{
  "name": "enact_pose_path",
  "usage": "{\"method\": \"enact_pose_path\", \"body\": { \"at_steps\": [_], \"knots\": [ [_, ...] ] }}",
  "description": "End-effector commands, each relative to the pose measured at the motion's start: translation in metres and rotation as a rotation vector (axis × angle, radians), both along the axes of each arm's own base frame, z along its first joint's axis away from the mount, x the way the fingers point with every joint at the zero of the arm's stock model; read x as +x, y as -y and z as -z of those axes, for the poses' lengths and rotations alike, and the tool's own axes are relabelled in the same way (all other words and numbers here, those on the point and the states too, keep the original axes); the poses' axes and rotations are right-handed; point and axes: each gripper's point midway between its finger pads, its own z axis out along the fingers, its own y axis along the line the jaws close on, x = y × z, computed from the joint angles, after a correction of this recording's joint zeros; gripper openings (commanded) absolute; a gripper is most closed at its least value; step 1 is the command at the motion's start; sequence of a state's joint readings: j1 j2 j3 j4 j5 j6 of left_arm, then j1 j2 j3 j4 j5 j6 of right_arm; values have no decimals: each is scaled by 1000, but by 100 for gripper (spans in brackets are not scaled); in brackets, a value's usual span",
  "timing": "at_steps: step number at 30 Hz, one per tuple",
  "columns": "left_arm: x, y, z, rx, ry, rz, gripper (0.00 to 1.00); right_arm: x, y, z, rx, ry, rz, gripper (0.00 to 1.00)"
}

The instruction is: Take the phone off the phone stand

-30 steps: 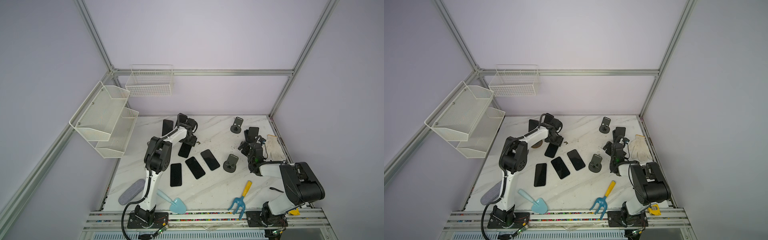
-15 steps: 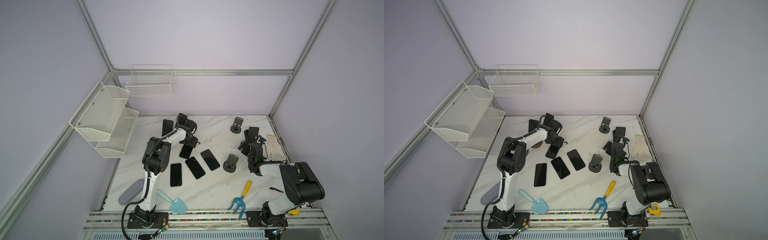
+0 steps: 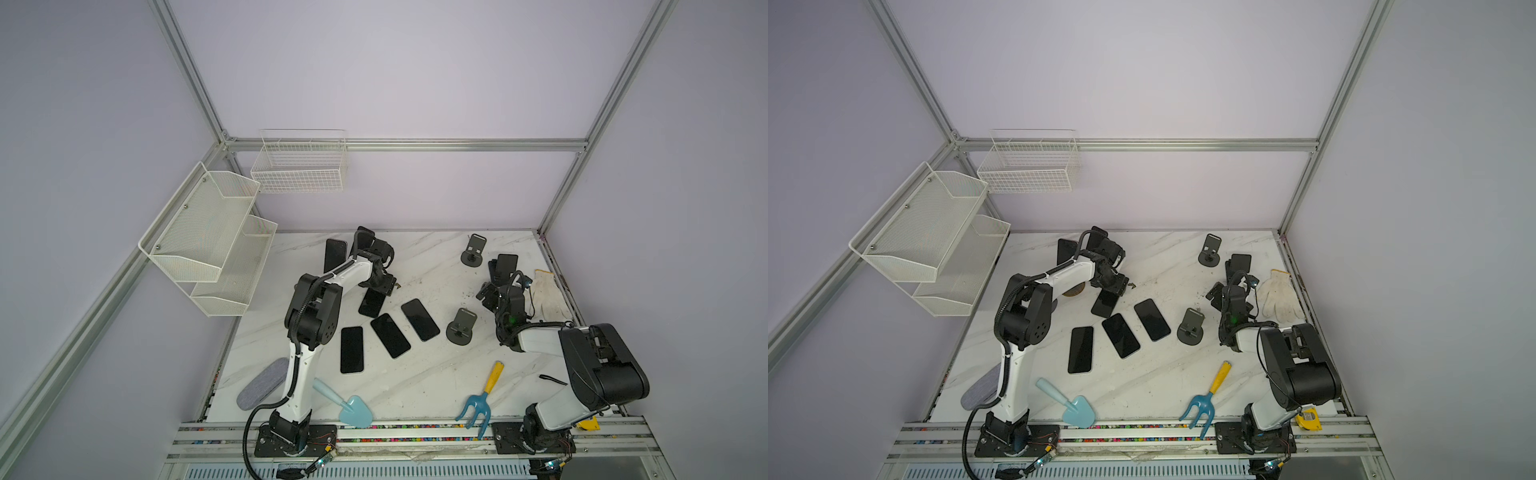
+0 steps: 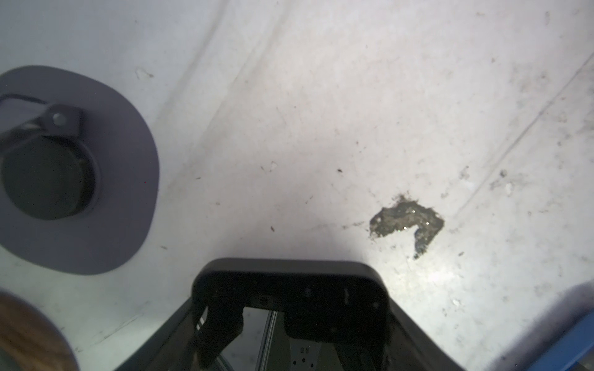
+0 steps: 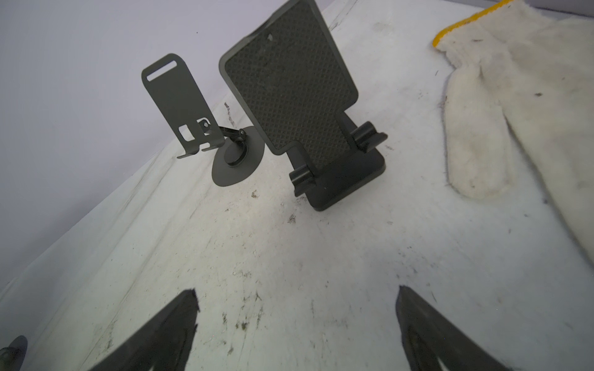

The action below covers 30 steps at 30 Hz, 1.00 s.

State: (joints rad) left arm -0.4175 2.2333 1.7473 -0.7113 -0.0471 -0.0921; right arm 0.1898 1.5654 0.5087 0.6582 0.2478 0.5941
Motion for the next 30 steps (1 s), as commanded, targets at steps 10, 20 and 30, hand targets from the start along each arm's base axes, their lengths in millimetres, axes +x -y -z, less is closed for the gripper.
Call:
{"method": "enact_pose_path", "body": {
  "at_steps": [10, 20, 30],
  "knots": [
    [1, 8, 1, -18, 7, 33, 78, -2, -2, -6, -18, 17, 11, 97],
    [-3, 25, -71, -155, 104, 46, 80, -4, -8, -12, -45, 43, -9, 97],
    [-28, 21, -181, -277, 285, 25, 82, -1, -15, -11, -53, 40, -50, 97]
  ]
}}
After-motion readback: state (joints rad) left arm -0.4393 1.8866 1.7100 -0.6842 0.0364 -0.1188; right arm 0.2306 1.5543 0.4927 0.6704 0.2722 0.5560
